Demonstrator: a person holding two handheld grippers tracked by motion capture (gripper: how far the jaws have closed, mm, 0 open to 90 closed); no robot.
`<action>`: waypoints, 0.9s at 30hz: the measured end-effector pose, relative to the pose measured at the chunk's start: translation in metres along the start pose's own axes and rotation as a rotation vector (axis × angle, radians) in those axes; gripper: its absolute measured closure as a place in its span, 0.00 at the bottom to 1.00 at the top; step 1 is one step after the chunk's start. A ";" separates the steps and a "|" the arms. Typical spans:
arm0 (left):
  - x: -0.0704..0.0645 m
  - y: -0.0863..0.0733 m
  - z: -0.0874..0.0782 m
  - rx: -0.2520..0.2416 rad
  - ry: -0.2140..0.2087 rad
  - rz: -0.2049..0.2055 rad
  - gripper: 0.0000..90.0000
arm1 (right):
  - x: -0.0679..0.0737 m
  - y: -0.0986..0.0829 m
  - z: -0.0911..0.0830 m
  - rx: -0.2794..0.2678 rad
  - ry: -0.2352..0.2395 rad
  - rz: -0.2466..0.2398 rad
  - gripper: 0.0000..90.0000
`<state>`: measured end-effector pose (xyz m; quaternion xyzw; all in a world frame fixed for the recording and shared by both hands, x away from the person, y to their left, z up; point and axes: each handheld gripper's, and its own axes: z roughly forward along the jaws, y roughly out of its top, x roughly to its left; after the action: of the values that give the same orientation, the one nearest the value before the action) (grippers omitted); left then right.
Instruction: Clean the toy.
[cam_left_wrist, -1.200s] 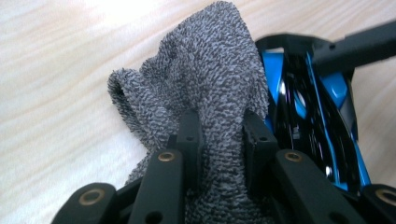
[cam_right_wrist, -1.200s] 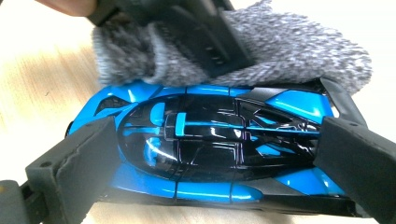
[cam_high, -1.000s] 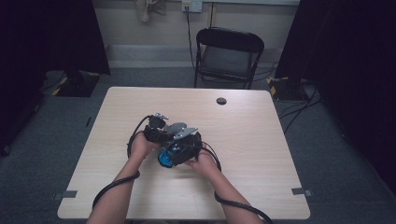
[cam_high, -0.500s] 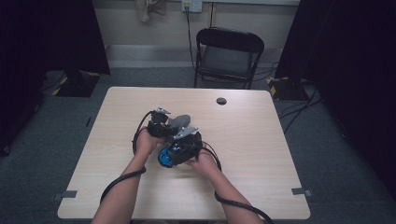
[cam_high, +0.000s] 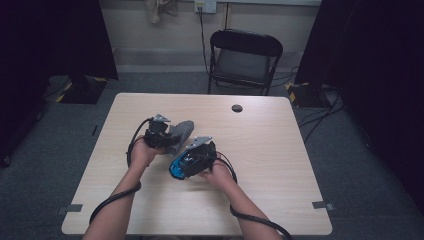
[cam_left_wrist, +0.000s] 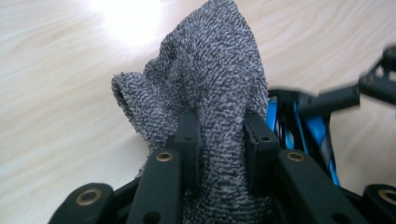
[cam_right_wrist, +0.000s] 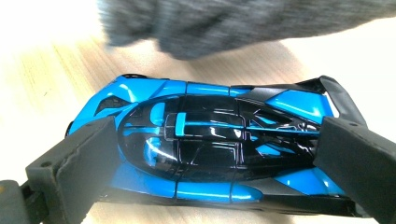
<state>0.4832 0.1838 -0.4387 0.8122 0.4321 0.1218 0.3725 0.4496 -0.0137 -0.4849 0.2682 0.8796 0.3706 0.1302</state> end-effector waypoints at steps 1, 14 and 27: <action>0.001 -0.004 -0.004 0.003 0.002 -0.001 0.79 | 0.000 0.000 0.000 0.000 0.000 -0.001 0.00; 0.004 -0.055 -0.030 0.073 -0.019 -0.053 0.79 | 0.001 0.000 0.000 0.003 -0.001 -0.002 0.00; -0.011 -0.074 -0.024 0.103 -0.003 -0.039 0.79 | 0.002 0.001 0.000 0.007 0.002 -0.001 0.00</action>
<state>0.4188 0.2134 -0.4731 0.8218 0.4531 0.0910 0.3333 0.4480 -0.0117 -0.4843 0.2679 0.8812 0.3676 0.1284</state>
